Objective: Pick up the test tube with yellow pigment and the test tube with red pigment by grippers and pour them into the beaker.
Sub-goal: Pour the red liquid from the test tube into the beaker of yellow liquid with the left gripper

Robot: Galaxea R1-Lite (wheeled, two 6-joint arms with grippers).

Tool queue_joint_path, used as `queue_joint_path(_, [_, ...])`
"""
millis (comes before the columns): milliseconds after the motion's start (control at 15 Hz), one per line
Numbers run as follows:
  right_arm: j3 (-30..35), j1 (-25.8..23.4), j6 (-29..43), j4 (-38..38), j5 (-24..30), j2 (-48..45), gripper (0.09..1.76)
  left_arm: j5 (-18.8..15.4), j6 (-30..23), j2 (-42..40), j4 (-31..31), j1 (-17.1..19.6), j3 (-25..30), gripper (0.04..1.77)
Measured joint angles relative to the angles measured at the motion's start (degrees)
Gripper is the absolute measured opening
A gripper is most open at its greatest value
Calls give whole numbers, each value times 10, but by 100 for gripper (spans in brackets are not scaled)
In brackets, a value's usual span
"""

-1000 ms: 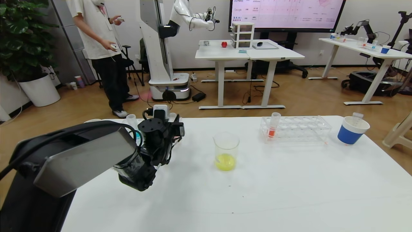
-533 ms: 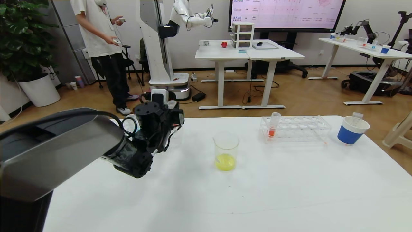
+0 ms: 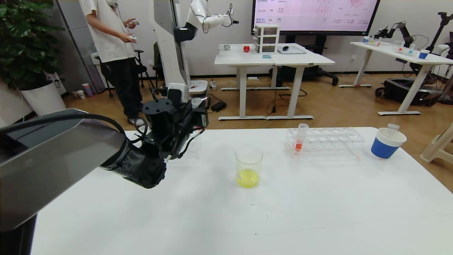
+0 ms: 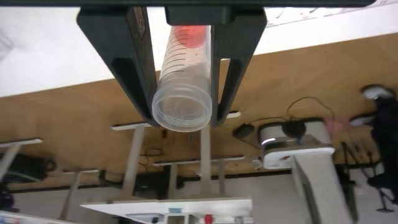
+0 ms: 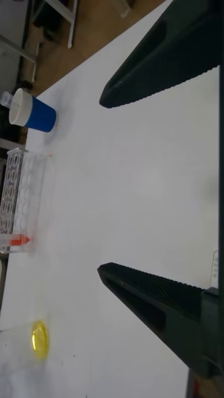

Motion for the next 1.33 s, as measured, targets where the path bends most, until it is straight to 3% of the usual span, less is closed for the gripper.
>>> queue_joint_path(200, [0, 0, 0, 0, 0, 0, 174, -109, 26, -4, -3, -11, 0, 53])
queue_joint_path(533, [0, 0, 0, 0, 0, 0, 174, -279, 146, 1, -29, -30, 0, 53])
queue_joint_path(1000, [0, 0, 0, 0, 0, 0, 174, -436, 358, 27, -36, -33, -14, 53])
queue_joint_path(1333, [0, 0, 0, 0, 0, 0, 174, -539, 513, 45, -10, -9, -79, 53])
